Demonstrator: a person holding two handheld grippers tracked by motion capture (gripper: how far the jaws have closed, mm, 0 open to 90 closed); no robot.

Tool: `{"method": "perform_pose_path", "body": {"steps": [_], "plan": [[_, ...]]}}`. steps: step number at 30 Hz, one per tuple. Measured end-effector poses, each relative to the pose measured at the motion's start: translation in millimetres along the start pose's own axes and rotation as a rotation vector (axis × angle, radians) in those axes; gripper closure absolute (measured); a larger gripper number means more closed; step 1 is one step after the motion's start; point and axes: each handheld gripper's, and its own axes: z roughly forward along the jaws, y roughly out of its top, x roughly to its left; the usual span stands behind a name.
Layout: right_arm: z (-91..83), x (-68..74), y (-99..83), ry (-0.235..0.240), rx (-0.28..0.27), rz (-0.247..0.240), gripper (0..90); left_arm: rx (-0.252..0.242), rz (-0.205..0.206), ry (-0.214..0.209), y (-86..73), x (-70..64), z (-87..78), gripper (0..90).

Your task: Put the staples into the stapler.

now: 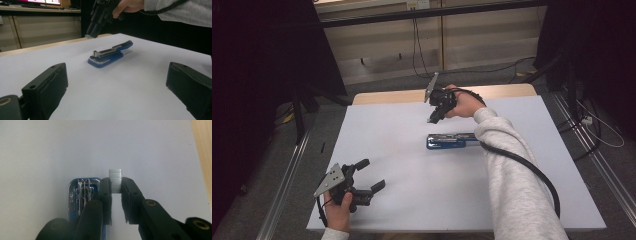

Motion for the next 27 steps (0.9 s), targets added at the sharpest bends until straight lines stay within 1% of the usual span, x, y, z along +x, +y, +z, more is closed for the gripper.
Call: {"method": "perform_pose_path", "body": {"steps": [2, 4, 6, 8, 9, 10, 11, 15, 17, 22, 27], "plan": [[-0.6, -0.2, -0.3, 0.003, 0.002, -0.007, 78.4, 0.002, 0.001, -0.001, -0.1, -0.1, 0.1, 3.9], [-2.1, 0.0, -0.4, 0.000, 0.001, 0.003, 78.4, 0.002, -0.001, -0.001, -0.2, -0.3, 0.1, 3.9], [-3.2, -0.6, -0.8, -0.002, -0.007, -0.005, 78.4, 0.007, 0.001, 0.001, -0.3, -0.5, 0.3, 3.9], [-3.8, 0.2, -0.9, 0.003, 0.001, 0.007, 78.4, 0.009, 0.003, 0.001, -0.3, -0.4, 0.4, 3.9], [-3.8, 0.2, -1.1, 0.004, 0.000, 0.000, 78.4, 0.009, 0.002, 0.000, -0.3, -0.3, 0.5, 3.9], [-3.8, 0.7, -1.3, 0.009, 0.001, 0.006, 78.4, 0.009, 0.003, 0.000, -0.3, -0.3, 0.5, 3.9], [-3.3, 0.8, -1.4, 0.015, -0.005, -0.005, 78.3, 0.009, 0.003, 0.000, -0.3, -0.3, 0.5, 3.9], [-3.1, 3.5, -1.7, 0.022, 0.012, 0.011, 78.4, 0.010, 0.002, 0.000, -0.3, -0.3, 0.8, 3.9], [-2.6, 4.1, -1.3, 0.026, 0.002, 0.001, 78.4, 0.012, 0.002, 0.001, -0.3, 0.4, 0.9, 3.9], [-2.9, 8.1, 1.5, 0.038, 0.013, -0.008, 78.4, 0.018, 0.000, 0.000, -0.5, 0.1, 1.5, 3.9], [-3.4, 11.0, 1.9, 0.057, 0.008, -0.007, 78.3, 0.020, 0.004, 0.000, -0.5, 0.1, 1.5, 4.0]]}}
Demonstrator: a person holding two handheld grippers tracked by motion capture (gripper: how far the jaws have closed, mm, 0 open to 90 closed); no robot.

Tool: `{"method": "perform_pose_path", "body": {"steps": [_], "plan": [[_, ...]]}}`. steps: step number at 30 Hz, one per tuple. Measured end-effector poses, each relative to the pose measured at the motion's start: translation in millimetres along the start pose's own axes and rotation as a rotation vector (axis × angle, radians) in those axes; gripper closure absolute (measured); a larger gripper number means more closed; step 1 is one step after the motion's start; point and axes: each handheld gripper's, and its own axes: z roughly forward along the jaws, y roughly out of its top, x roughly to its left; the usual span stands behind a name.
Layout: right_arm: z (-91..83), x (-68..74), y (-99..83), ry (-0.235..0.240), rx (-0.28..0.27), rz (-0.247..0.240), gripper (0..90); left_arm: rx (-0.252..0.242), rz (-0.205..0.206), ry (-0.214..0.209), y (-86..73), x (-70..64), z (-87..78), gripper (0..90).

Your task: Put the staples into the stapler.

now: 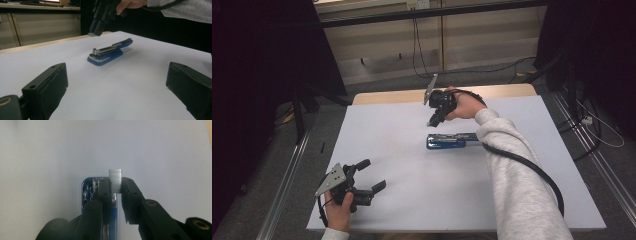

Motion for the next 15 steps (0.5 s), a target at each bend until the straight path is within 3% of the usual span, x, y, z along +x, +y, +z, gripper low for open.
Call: {"method": "perform_pose_path", "body": {"steps": [7, 15], "plan": [[-0.2, 2.7, -1.5, 0.015, -0.008, 0.003, 78.3, 0.008, 0.018, 0.007, 0.3, 1.2, 0.0, 4.0], [0.6, 6.1, -4.6, 0.024, -0.005, 0.012, 78.3, 0.000, 0.003, 0.006, 0.3, 0.3, 0.0, 4.0]]}}
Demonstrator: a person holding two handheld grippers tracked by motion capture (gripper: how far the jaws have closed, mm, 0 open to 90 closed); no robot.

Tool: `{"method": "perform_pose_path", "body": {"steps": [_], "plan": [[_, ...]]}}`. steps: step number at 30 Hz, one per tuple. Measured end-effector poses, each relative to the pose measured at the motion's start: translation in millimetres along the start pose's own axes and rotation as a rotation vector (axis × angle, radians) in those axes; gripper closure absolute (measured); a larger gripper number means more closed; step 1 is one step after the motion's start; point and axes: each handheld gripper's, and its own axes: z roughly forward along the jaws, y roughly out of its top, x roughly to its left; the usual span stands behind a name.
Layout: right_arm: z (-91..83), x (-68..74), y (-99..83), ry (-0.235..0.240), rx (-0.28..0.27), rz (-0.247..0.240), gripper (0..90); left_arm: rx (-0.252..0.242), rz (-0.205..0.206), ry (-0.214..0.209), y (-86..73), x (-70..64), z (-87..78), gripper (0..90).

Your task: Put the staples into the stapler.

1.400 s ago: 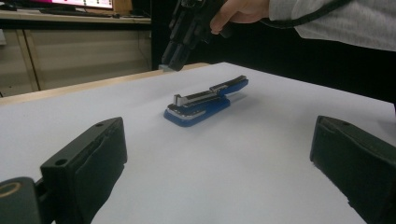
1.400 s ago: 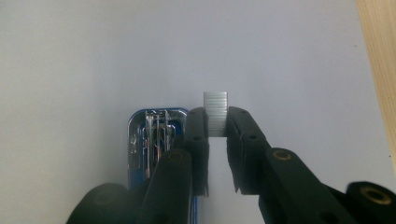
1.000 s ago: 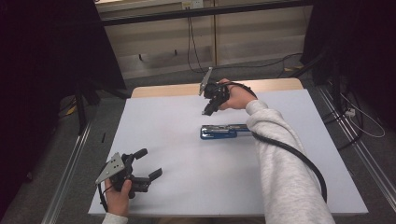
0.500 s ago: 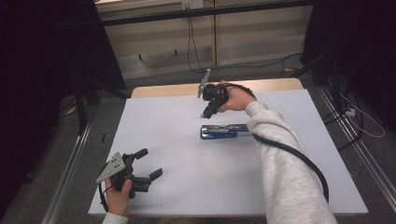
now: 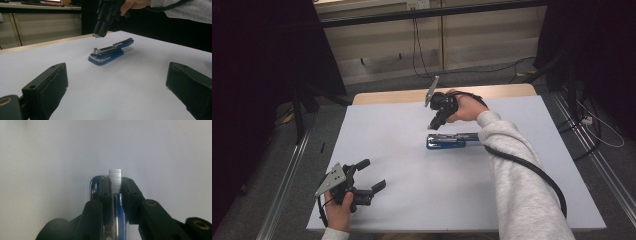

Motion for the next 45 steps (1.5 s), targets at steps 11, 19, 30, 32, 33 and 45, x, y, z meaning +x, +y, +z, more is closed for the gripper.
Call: {"method": "perform_pose_path", "body": {"steps": [11, 19, 30, 32, 33, 45], "plan": [[2.3, 1.0, -2.8, 0.003, -0.003, 0.009, 78.3, 0.004, 0.006, 0.001, 0.1, 0.3, 0.0, 4.0], [8.6, 3.2, -4.3, 0.000, 0.006, -0.007, 78.3, 0.006, 0.002, 0.006, -0.1, -0.4, 0.0, 4.1], [12.9, 7.1, -6.3, 0.000, 0.013, -0.013, 78.3, 0.013, 0.001, 0.006, 0.1, -0.7, 0.5, 4.1], [13.4, 7.4, -6.9, 0.003, 0.015, -0.011, 78.3, 0.013, 0.003, 0.007, 0.0, -0.7, 0.5, 4.1], [13.4, 7.4, -6.9, 0.003, 0.015, -0.011, 78.3, 0.013, 0.003, 0.007, 0.0, -0.7, 0.5, 4.1], [21.2, 8.3, -14.0, -0.009, 0.026, -0.004, 78.3, 0.018, -0.001, 0.002, -0.5, -1.1, 2.0, 4.3]]}}
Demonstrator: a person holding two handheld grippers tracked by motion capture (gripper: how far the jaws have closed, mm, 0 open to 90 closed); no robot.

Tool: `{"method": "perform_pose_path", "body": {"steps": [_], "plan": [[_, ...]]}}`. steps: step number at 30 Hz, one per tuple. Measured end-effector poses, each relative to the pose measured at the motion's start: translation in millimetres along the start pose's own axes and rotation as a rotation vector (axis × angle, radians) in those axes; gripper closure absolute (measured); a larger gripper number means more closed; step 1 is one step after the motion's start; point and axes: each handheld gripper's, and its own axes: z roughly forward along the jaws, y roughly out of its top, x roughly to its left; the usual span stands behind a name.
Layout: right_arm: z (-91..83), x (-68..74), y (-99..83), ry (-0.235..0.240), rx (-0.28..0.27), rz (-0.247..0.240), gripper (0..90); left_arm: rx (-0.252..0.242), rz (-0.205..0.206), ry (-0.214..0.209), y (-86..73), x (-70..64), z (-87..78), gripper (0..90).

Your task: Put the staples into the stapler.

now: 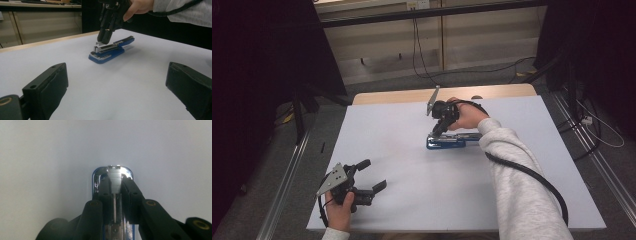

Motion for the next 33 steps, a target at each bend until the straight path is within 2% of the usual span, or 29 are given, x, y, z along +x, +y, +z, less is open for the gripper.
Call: {"method": "perform_pose_path", "body": {"steps": [33], "plan": [[2.9, -2.5, -2.2, 0.012, 0.016, -0.024, 78.3, 0.007, -0.005, -0.002, -0.4, -0.1, 0.2, 4.3]]}}
